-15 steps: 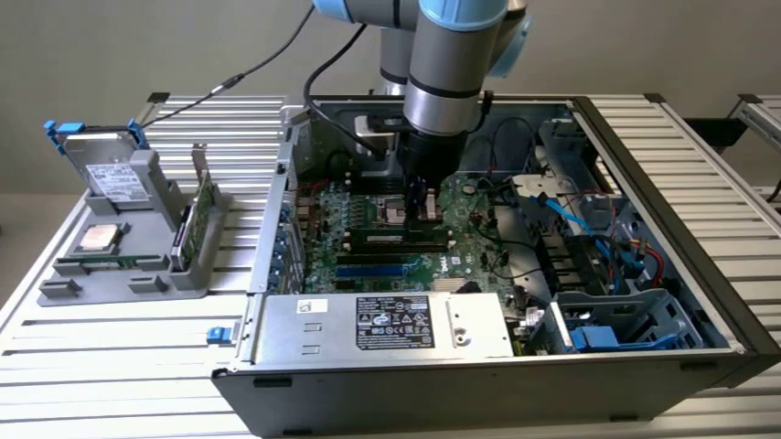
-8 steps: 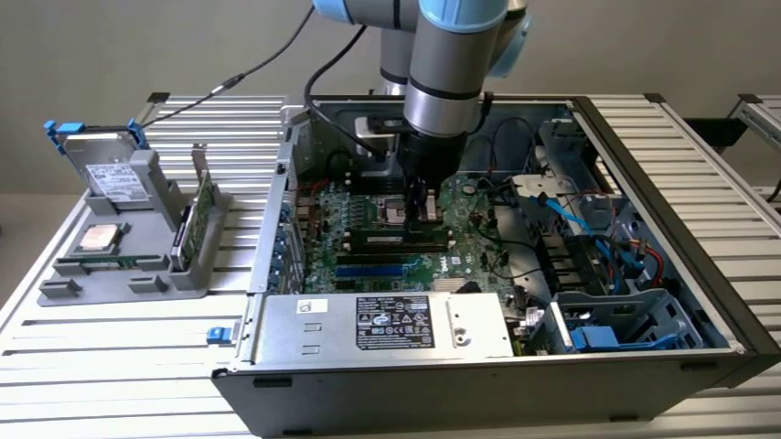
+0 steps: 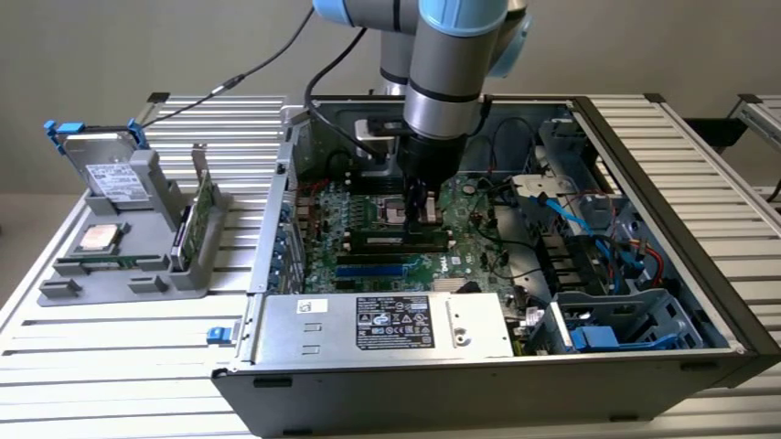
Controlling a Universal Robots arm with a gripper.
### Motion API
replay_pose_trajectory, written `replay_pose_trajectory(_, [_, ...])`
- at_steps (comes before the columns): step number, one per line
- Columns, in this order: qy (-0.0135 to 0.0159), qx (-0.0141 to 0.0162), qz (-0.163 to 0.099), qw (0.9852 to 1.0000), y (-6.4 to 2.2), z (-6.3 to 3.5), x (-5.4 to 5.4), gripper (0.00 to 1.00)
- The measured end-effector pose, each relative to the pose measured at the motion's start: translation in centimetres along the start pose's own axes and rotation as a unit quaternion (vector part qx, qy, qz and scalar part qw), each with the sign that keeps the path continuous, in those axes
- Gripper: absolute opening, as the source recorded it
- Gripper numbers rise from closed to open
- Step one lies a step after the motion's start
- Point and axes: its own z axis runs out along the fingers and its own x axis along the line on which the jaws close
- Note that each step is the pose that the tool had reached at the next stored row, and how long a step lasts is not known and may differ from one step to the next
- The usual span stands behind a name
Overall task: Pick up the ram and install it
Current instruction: 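Insert the ram into the slot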
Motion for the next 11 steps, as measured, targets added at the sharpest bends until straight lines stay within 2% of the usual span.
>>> replay_pose_trajectory(11, [0.0000, -0.0002, 0.000, 1.0000, -0.02, 0.18, -0.02, 0.13])
